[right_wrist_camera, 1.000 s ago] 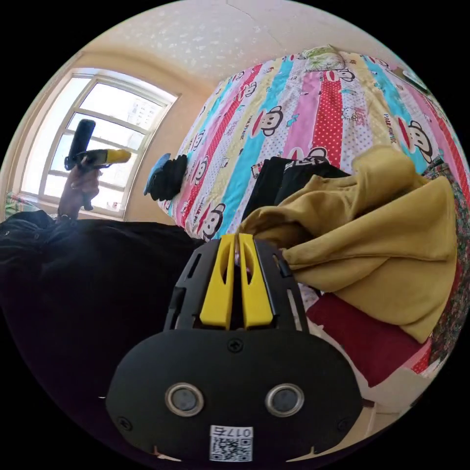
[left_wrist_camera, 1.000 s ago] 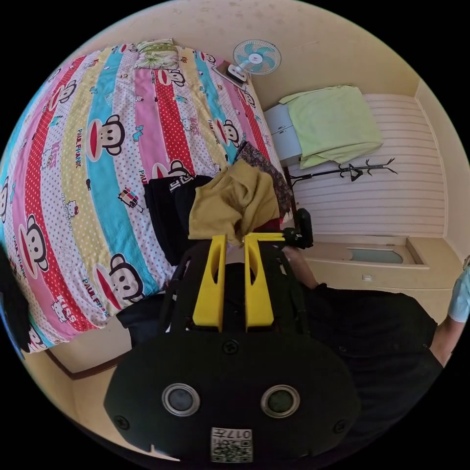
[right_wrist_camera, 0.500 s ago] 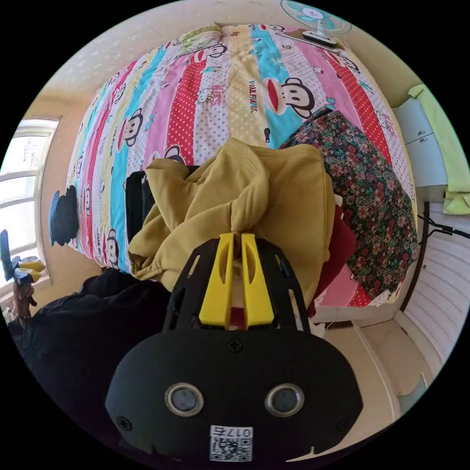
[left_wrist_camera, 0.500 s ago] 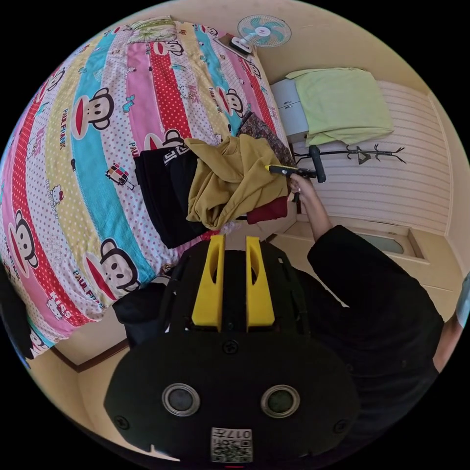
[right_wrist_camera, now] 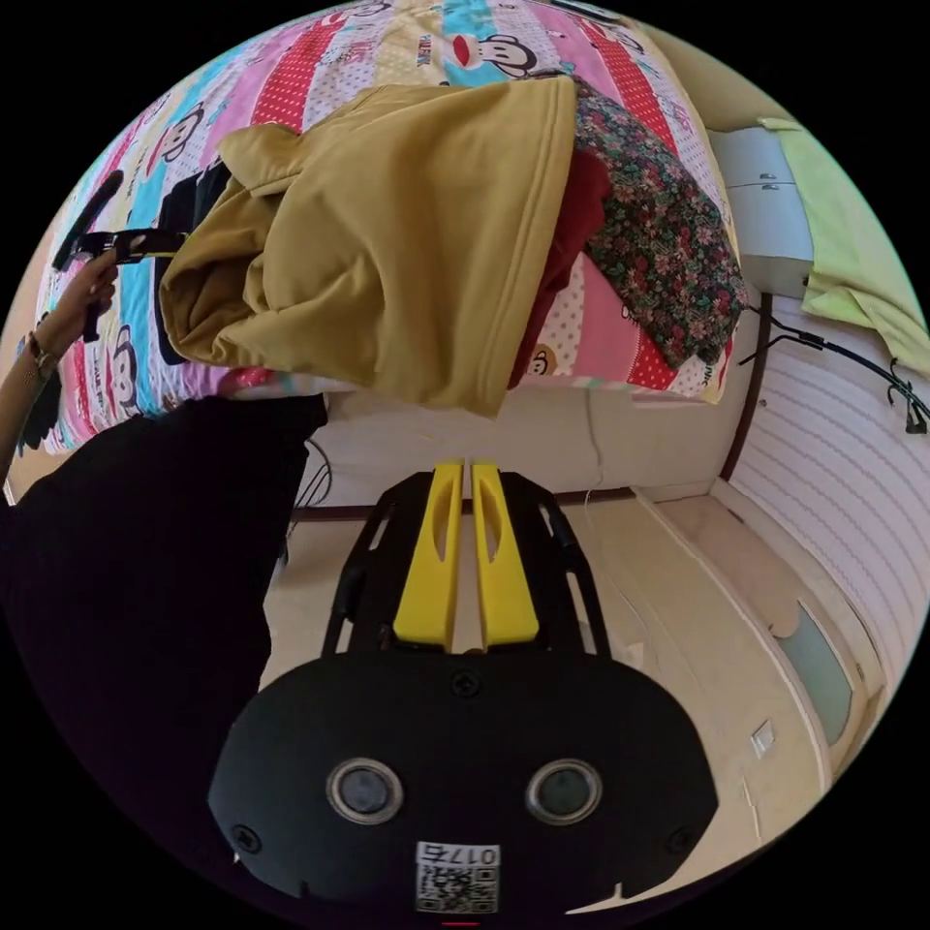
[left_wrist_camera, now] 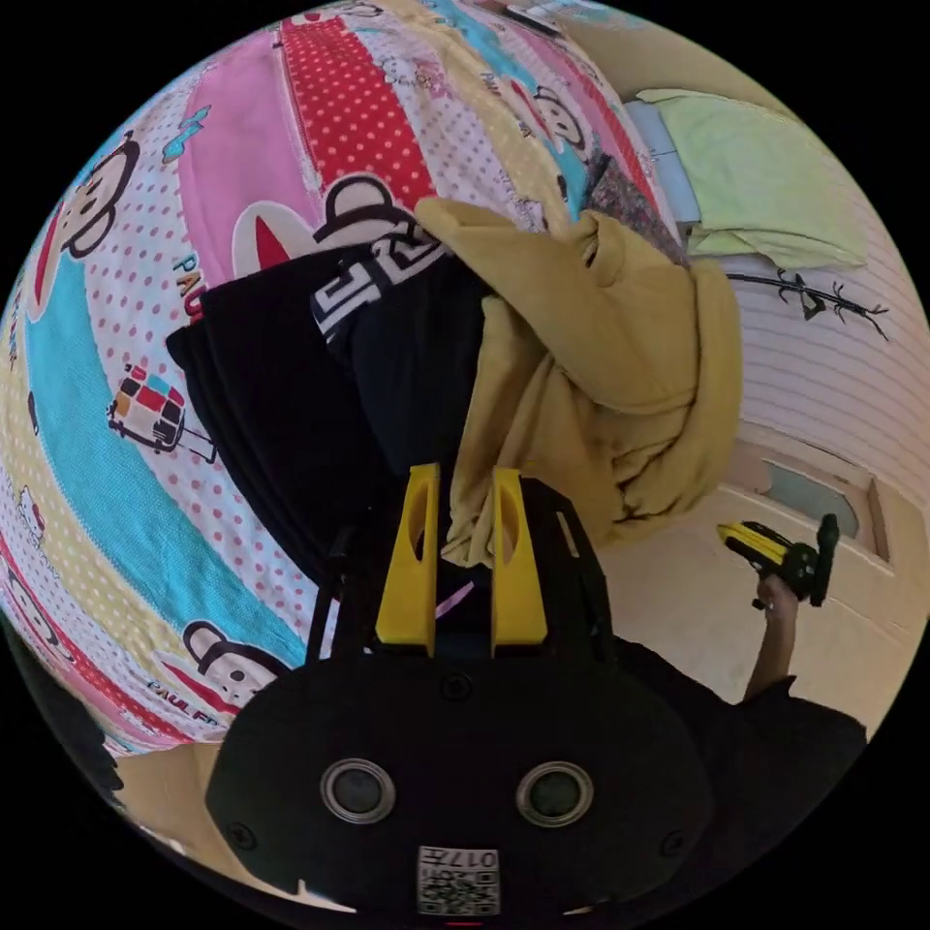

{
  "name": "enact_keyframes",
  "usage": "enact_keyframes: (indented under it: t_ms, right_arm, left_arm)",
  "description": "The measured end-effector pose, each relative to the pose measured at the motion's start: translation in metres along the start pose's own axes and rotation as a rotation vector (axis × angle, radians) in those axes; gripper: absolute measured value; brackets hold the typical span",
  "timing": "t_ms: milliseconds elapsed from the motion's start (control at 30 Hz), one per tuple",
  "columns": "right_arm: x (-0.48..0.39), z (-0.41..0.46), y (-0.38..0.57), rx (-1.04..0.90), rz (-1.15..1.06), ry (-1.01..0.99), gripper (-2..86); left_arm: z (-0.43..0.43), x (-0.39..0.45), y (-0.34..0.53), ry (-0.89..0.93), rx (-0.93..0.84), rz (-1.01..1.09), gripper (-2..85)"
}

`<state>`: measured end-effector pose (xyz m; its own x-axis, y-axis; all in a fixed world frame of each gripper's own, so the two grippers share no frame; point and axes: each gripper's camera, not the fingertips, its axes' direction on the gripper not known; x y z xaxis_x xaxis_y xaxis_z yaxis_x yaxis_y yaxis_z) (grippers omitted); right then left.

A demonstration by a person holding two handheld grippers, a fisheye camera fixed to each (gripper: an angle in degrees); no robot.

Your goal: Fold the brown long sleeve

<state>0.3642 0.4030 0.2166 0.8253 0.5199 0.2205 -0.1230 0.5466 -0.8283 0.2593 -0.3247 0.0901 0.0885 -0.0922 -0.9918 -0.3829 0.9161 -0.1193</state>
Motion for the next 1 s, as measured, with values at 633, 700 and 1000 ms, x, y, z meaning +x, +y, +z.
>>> enact_keyframes:
  t_ms: [633, 700, 1000]
  right_arm:
    - [0.004, -0.002, 0.074, 0.654, 0.227, -0.241, 0.4]
    - [-0.012, -0.006, 0.102, 0.812, 0.144, -0.308, 0.4]
    - [-0.072, 0.029, 0.123, 1.089, -0.164, -0.595, 0.9]
  left_arm:
    - [-0.25, 0.013, 0.276, 1.337, 0.39, 1.026, -0.6]
    - [-0.29, 0.016, 0.318, 1.475, 0.472, 1.219, -0.4]
    - [-0.434, -0.026, 0.505, 1.167, 0.623, 1.672, 0.2]
